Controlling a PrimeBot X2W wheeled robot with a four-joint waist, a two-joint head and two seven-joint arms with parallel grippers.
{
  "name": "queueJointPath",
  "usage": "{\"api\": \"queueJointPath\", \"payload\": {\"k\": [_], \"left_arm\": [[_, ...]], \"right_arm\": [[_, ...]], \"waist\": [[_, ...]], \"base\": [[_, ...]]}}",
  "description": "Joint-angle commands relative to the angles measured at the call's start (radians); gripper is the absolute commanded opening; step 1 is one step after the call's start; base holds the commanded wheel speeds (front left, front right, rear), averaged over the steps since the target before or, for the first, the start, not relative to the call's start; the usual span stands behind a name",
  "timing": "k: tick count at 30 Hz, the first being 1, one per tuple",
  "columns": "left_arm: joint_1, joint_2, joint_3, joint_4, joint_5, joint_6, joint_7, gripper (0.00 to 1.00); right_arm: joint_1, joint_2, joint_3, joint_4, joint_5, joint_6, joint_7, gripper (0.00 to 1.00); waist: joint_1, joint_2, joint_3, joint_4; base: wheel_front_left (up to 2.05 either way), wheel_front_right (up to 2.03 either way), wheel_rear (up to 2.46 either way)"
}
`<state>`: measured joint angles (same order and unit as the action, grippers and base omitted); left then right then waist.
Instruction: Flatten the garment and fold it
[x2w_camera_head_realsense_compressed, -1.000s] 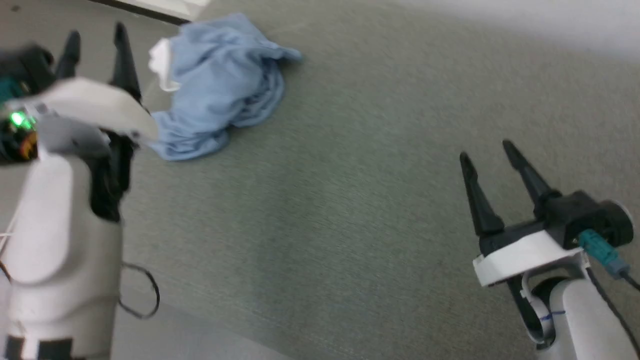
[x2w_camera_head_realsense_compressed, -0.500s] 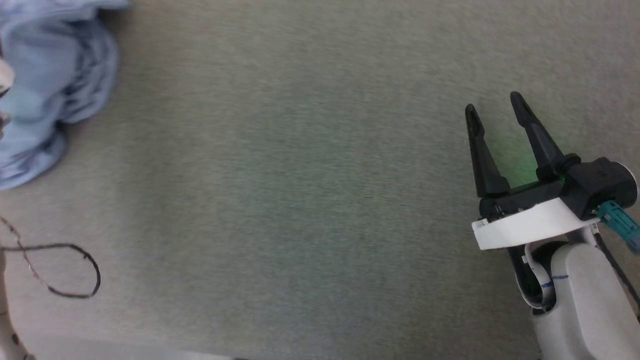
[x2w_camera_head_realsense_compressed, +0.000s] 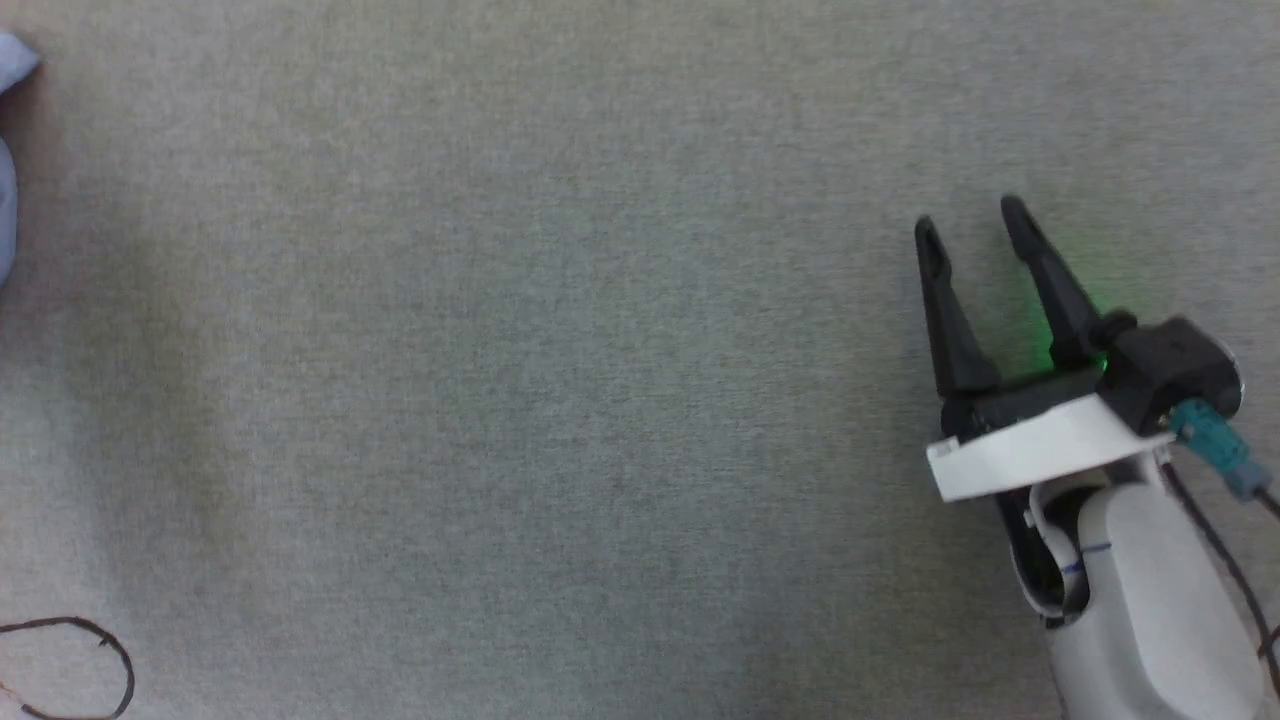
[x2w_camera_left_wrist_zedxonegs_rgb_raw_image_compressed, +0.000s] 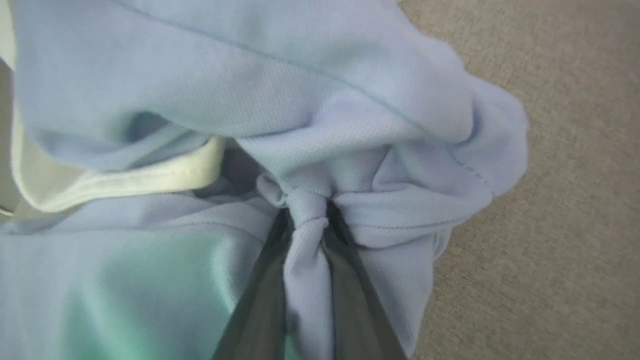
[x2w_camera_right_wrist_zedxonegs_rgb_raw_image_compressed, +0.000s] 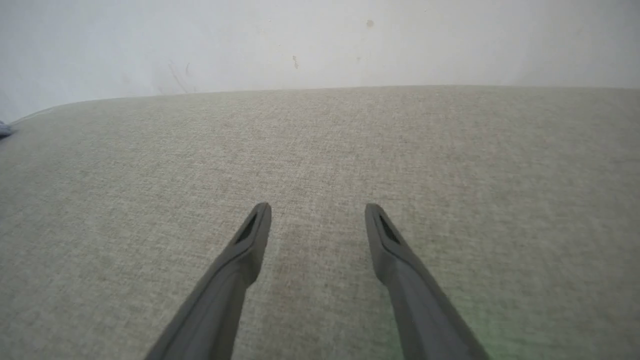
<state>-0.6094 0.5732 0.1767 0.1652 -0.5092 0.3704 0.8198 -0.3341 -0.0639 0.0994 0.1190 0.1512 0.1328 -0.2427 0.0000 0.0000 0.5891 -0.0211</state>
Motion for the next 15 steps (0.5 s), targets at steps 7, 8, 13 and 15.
{"api": "queueJointPath", "payload": {"k": [7,8,13,15], "left_arm": [[-0.021,0.056,-0.031,0.028,0.136,-0.082,-0.390,0.00],[-0.039,0.063,-0.038,0.036,0.151,-0.097,-0.450,0.00],[-0.147,0.073,-0.123,0.066,0.196,-0.194,-0.633,0.00],[-0.203,0.056,-0.164,0.064,0.210,-0.221,-0.685,0.00]], "right_arm": [[0.067,0.008,-0.017,0.050,0.002,-0.002,-0.006,1.00],[0.076,0.009,-0.017,0.056,0.002,-0.002,-0.006,1.00],[0.125,0.013,-0.024,0.075,0.006,-0.002,-0.003,1.00],[0.140,0.013,-0.025,0.080,0.018,-0.002,-0.001,1.00]], "waist": [[0.0000,0.0000,-0.262,0.024],[0.0000,0.0000,-0.289,0.021],[0.0000,0.0000,-0.394,-0.009],[0.0000,0.0000,-0.425,-0.026]], "base": [[0.00,0.00,0.00],[0.00,0.00,0.00],[0.00,0.00,0.00],[0.00,0.00,0.00]]}}
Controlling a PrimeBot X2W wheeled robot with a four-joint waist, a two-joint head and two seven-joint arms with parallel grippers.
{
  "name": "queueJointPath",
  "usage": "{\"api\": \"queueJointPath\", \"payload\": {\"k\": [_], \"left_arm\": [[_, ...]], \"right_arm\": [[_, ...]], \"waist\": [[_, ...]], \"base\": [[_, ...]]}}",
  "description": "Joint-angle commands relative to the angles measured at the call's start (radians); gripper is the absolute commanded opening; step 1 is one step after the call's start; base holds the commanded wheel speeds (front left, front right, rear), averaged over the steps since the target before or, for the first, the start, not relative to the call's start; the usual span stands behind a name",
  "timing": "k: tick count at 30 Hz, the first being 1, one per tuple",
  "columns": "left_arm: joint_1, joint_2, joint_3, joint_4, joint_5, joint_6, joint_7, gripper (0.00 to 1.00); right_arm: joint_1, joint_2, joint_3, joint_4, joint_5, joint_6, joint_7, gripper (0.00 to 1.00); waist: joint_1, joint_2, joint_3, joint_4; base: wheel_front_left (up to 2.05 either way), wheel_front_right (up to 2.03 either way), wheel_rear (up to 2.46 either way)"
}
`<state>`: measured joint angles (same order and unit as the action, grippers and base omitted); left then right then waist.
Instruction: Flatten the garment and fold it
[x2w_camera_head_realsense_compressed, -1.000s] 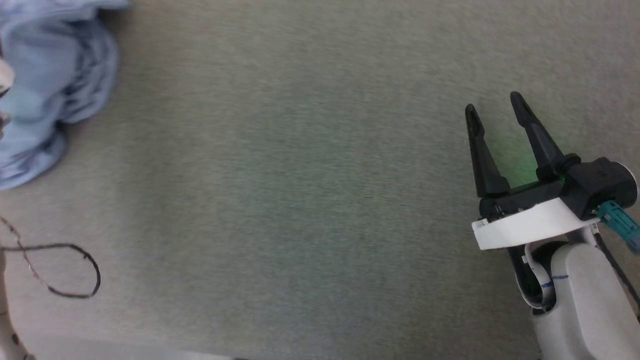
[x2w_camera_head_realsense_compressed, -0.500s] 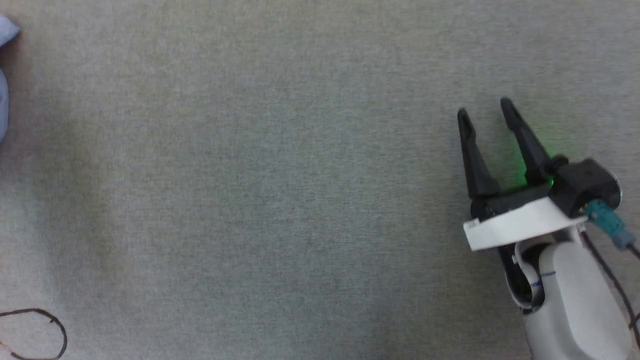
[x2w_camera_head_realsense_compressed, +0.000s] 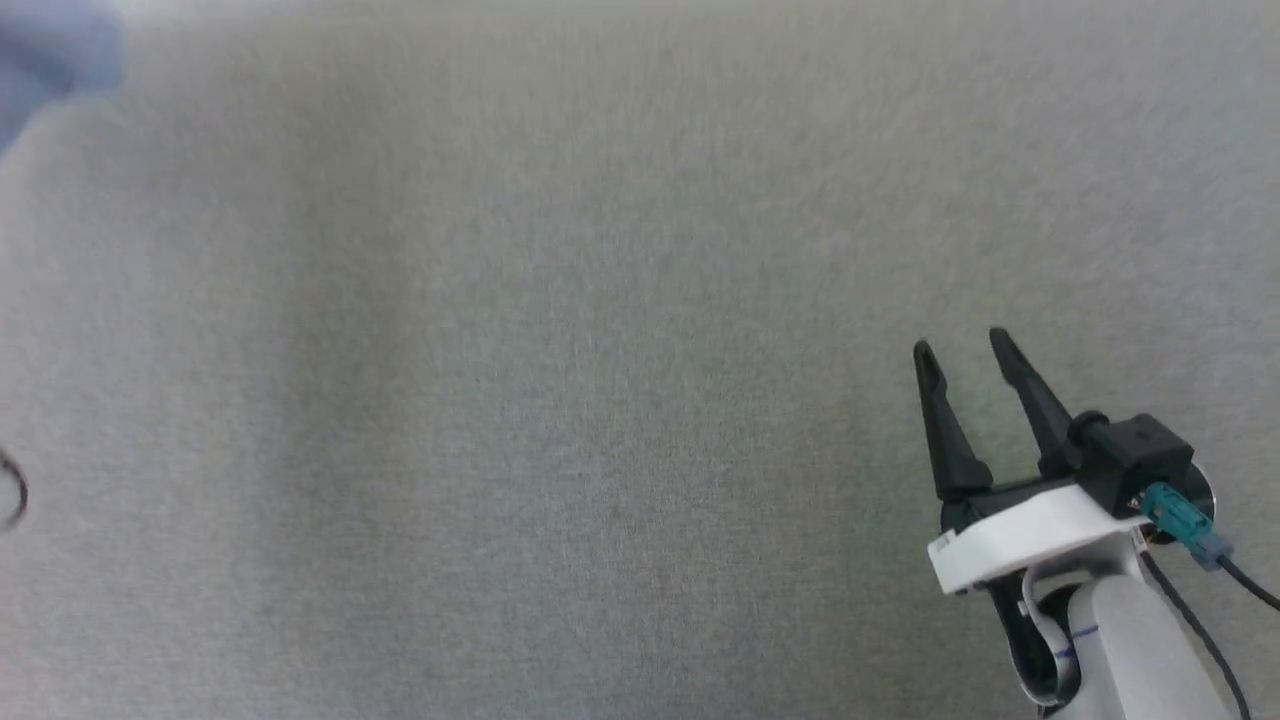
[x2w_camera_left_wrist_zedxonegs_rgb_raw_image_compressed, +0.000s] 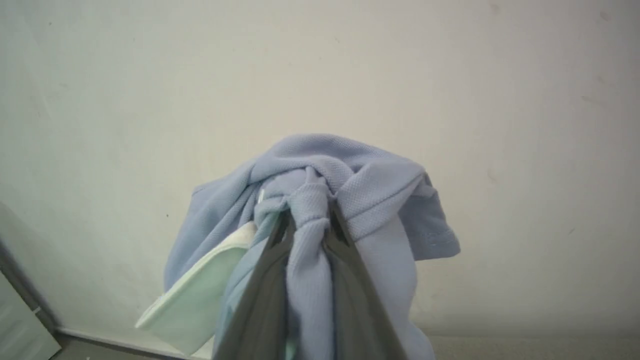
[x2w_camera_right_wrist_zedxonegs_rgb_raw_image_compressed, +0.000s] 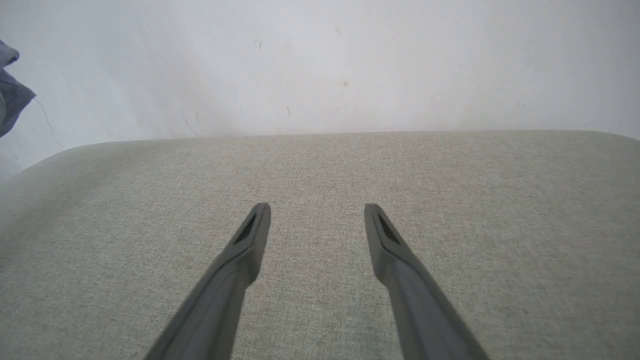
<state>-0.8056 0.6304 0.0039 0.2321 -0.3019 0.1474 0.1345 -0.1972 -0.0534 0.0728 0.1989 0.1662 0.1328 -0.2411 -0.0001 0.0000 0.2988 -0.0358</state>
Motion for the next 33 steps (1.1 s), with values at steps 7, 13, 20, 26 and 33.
{"api": "queueJointPath", "payload": {"k": [7,13,20,26,33], "left_arm": [[-0.145,-0.161,-0.143,-0.046,0.006,-0.051,-0.086,0.00],[-0.151,-0.321,-0.256,-0.019,-0.037,-0.089,-0.096,0.00],[-0.007,-0.478,-0.387,0.091,-0.102,-0.125,-0.045,0.00],[0.155,-0.533,-0.503,0.282,-0.147,-0.160,0.106,0.00],[0.257,-0.551,-0.586,0.426,-0.196,-0.184,0.342,0.49]], "right_arm": [[0.030,0.003,-0.001,-0.006,0.021,-0.002,0.006,1.00],[0.036,0.003,0.008,-0.016,0.020,-0.002,0.023,1.00],[0.056,0.003,0.008,-0.024,0.017,-0.002,0.041,1.00],[0.060,0.003,0.024,-0.029,0.020,-0.002,0.055,1.00],[0.068,0.003,0.027,-0.033,0.021,-0.002,0.065,1.00]], "waist": [[0.0001,0.0000,-0.192,-0.086],[0.0001,0.0000,-0.207,-0.164],[0.0001,0.0000,-0.215,-0.242],[0.0001,0.0000,-0.211,-0.287],[0.0001,0.0000,-0.214,-0.295]], "base": [[0.00,0.00,0.00],[0.00,0.00,0.00],[0.00,0.00,0.00],[0.00,0.00,0.00],[0.00,0.00,0.00]]}}
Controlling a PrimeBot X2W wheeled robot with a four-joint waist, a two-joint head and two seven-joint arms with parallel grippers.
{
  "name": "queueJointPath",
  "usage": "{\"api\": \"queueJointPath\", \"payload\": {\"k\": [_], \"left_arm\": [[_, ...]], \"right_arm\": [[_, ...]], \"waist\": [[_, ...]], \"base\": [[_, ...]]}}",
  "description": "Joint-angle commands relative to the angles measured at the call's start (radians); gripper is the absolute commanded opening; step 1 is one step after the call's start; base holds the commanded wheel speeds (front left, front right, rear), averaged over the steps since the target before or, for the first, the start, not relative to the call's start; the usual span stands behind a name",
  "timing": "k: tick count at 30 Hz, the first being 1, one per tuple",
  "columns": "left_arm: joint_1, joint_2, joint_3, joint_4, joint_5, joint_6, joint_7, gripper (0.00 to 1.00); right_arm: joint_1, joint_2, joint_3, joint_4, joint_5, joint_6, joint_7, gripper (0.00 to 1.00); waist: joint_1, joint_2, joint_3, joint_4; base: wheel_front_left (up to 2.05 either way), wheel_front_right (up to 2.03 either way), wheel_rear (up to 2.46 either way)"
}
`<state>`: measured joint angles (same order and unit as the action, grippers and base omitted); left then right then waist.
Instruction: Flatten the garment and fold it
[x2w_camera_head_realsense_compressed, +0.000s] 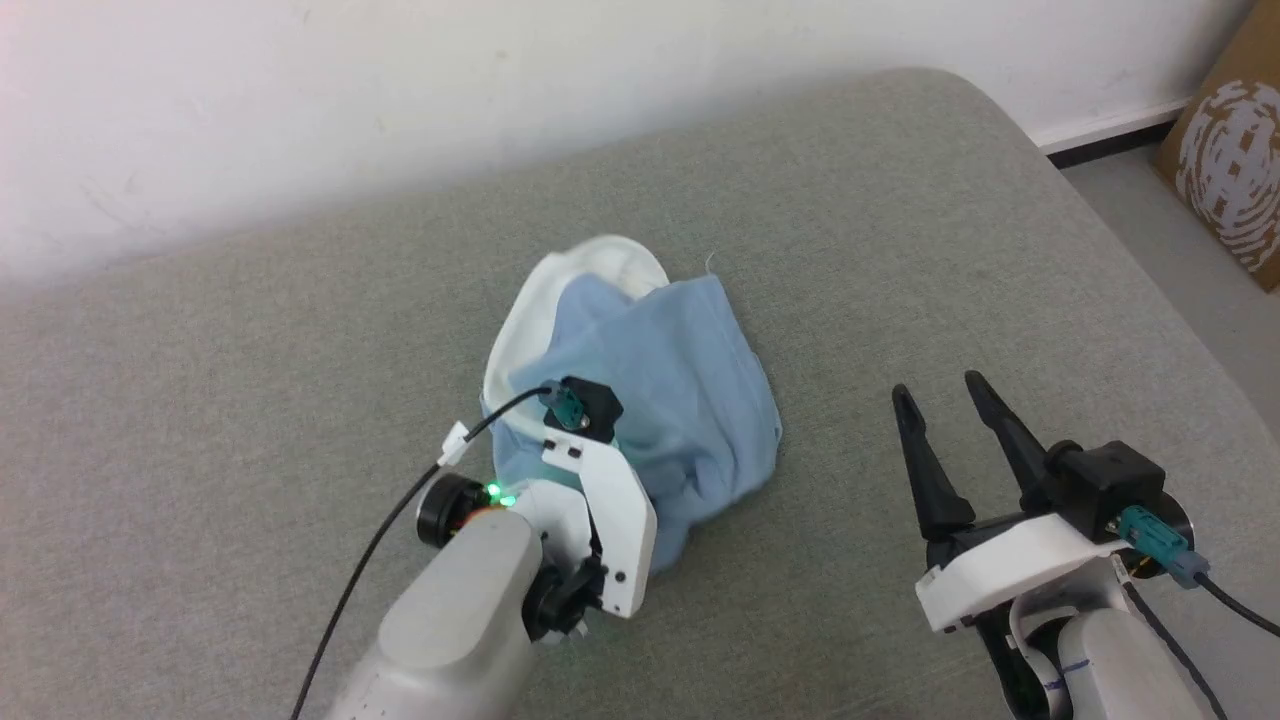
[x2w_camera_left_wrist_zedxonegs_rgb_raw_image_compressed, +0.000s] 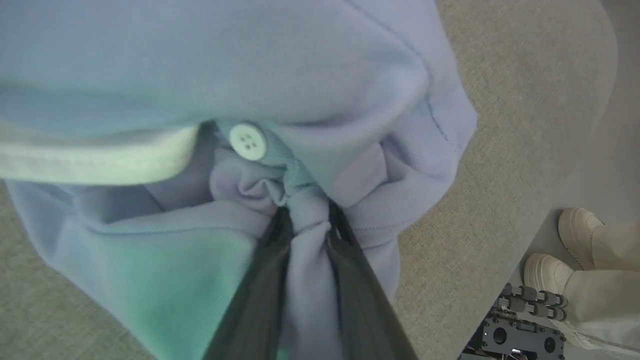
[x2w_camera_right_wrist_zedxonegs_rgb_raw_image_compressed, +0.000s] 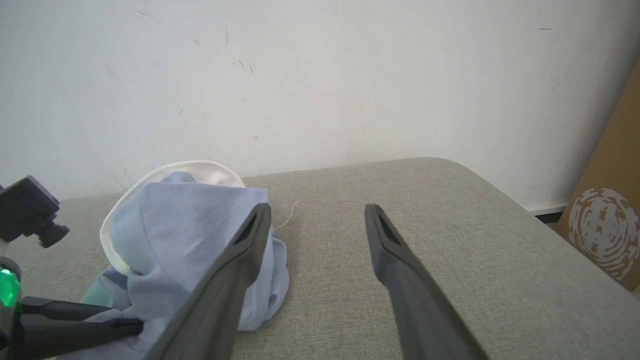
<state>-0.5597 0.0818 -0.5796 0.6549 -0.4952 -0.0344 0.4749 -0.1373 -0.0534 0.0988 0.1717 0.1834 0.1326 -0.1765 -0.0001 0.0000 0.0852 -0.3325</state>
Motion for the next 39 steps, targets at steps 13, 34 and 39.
{"api": "queueJointPath", "payload": {"k": [13,34,39], "left_arm": [[0.140,0.032,0.129,-0.274,0.021,0.128,-0.443,1.00],[0.474,0.012,0.445,-0.712,0.254,0.250,-0.736,1.00],[0.479,-0.012,0.470,-0.707,0.267,0.228,-0.736,1.00]], "right_arm": [[0.009,0.003,-0.023,-0.048,-0.016,-0.002,0.022,1.00],[-0.183,0.003,-0.156,0.081,0.036,-0.002,0.648,1.00],[-0.186,0.003,-0.163,0.099,0.062,-0.002,0.751,1.00]], "waist": [[0.0001,0.0000,0.011,0.100],[0.0001,0.0000,0.122,0.308],[0.0001,0.0000,0.136,0.333]], "base": [[0.00,0.00,0.00],[0.00,0.00,0.00],[0.00,0.00,0.00]]}}
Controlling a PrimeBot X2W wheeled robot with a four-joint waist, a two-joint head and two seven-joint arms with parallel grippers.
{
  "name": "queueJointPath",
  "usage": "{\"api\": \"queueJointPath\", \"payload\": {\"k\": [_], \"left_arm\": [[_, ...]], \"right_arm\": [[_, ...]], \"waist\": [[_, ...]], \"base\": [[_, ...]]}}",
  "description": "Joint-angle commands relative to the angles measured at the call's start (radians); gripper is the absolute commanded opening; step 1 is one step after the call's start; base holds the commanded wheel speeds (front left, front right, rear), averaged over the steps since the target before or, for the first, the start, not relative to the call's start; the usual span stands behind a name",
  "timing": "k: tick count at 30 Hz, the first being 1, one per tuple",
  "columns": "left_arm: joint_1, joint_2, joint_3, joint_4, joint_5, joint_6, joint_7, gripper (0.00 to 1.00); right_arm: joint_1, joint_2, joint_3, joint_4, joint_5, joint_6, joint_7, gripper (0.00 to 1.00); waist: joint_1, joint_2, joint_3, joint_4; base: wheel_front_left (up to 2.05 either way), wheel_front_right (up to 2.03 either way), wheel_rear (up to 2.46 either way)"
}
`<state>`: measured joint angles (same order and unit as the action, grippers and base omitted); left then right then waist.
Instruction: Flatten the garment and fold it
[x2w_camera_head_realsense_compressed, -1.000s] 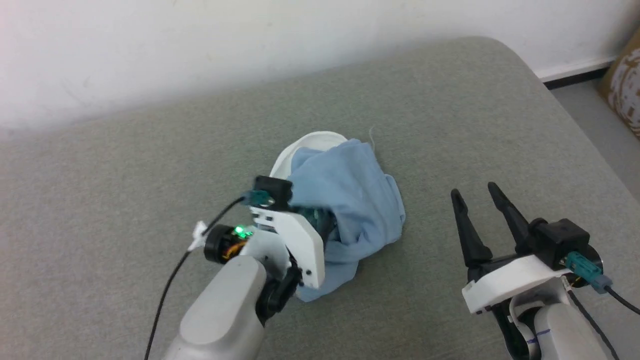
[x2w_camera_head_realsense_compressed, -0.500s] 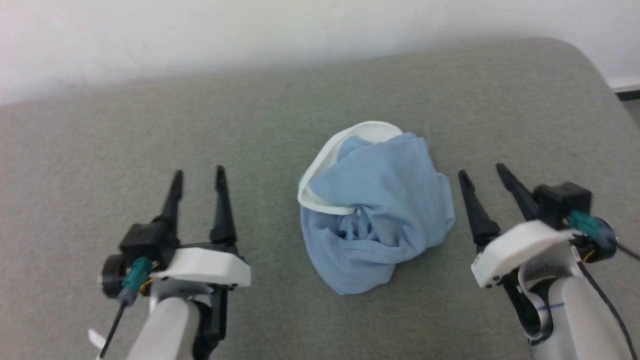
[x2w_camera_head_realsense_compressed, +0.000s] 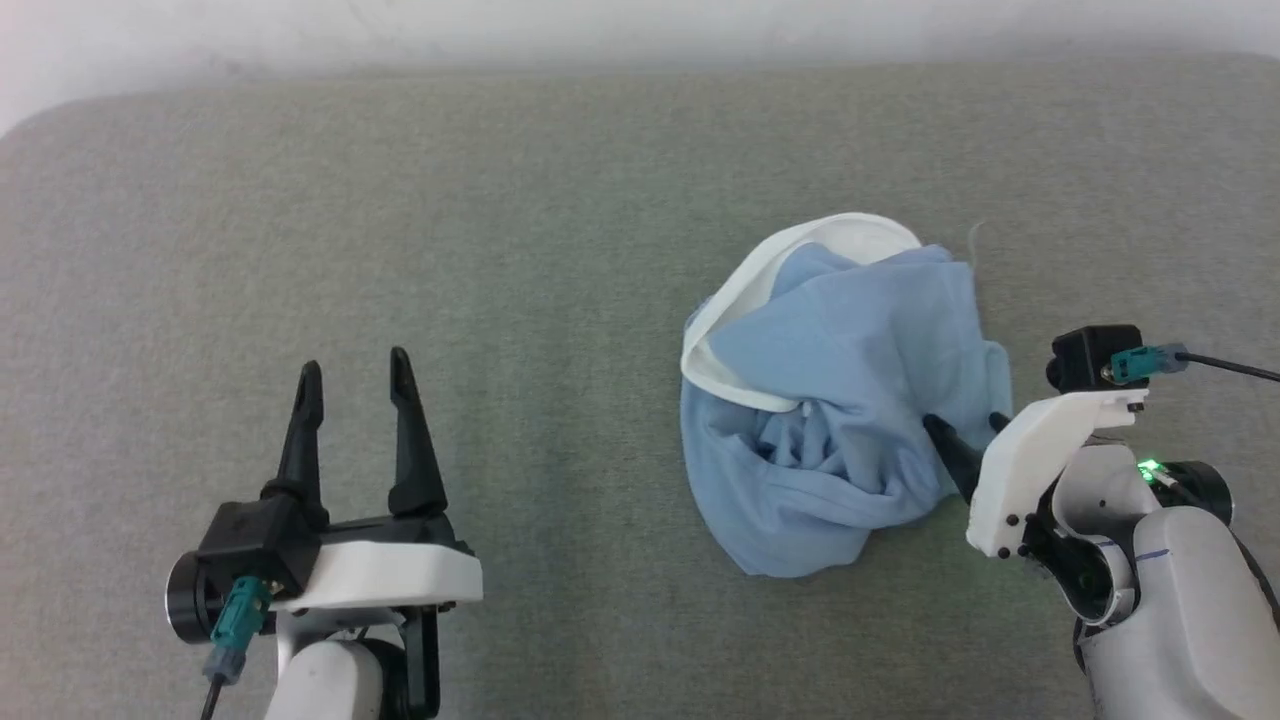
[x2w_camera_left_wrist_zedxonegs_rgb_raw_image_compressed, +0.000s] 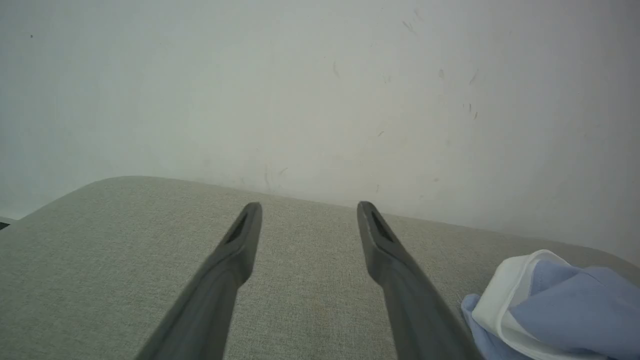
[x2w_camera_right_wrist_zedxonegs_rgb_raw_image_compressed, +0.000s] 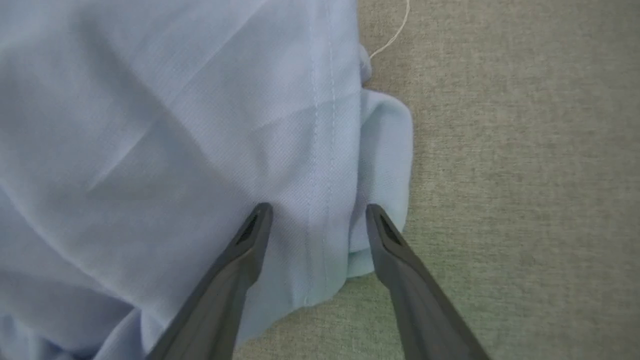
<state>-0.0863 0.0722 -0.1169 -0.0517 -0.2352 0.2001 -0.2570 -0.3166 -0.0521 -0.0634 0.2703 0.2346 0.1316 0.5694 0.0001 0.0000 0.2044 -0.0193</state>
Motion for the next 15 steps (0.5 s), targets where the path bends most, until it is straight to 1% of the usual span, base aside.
{"api": "queueJointPath", "payload": {"k": [1,2,3,4,5,10,12,13,15], "left_arm": [[0.005,-0.006,0.012,0.001,0.008,-0.010,-0.005,1.00],[0.005,-0.008,0.016,0.004,0.009,-0.014,-0.005,1.00],[0.006,-0.011,0.020,0.006,0.010,-0.018,-0.005,1.00],[0.006,-0.012,0.023,0.009,0.011,-0.021,-0.005,1.00],[0.008,-0.014,0.028,0.011,0.012,-0.025,-0.005,1.00],[0.024,-0.019,0.048,0.023,0.014,-0.035,-0.005,1.00],[0.028,-0.020,0.050,0.027,0.015,-0.041,-0.005,1.00],[0.028,-0.020,0.050,0.027,0.015,-0.041,-0.005,1.00],[0.032,-0.020,0.052,0.030,0.016,-0.046,-0.005,1.00]], "right_arm": [[-0.004,0.002,0.001,0.000,0.026,-0.001,0.016,1.00],[-0.001,0.002,0.003,-0.002,0.037,-0.001,0.024,0.83],[0.002,0.002,0.008,-0.006,0.047,-0.001,0.029,0.45],[0.005,0.002,0.015,-0.015,0.055,-0.001,0.026,0.17],[0.007,0.002,0.020,-0.024,0.061,-0.001,0.015,0.00],[0.018,0.002,0.053,-0.083,0.069,-0.001,-0.049,0.00],[0.023,0.002,0.072,-0.127,0.051,-0.001,-0.085,0.00],[0.023,0.002,0.072,-0.127,0.051,-0.001,-0.085,0.00],[0.032,0.002,0.109,-0.186,0.030,-0.001,-0.115,0.00]], "waist": [[-0.0001,0.0000,0.017,0.022],[-0.0001,0.0000,0.017,0.024],[-0.0001,0.0000,0.016,0.025],[-0.0001,0.0000,0.013,0.025],[-0.0001,0.0000,0.009,0.024],[-0.0001,0.0000,-0.018,0.010],[-0.0001,0.0000,-0.032,0.006],[-0.0001,0.0000,-0.032,0.006],[-0.0001,0.0000,-0.046,0.003]], "base": [[0.00,0.00,0.00],[0.00,0.00,0.00],[0.00,0.00,0.00],[0.00,0.00,0.00],[0.00,0.00,0.00],[0.00,0.00,0.00],[0.00,0.00,0.00],[0.00,0.00,0.00],[0.00,0.00,0.00]]}}
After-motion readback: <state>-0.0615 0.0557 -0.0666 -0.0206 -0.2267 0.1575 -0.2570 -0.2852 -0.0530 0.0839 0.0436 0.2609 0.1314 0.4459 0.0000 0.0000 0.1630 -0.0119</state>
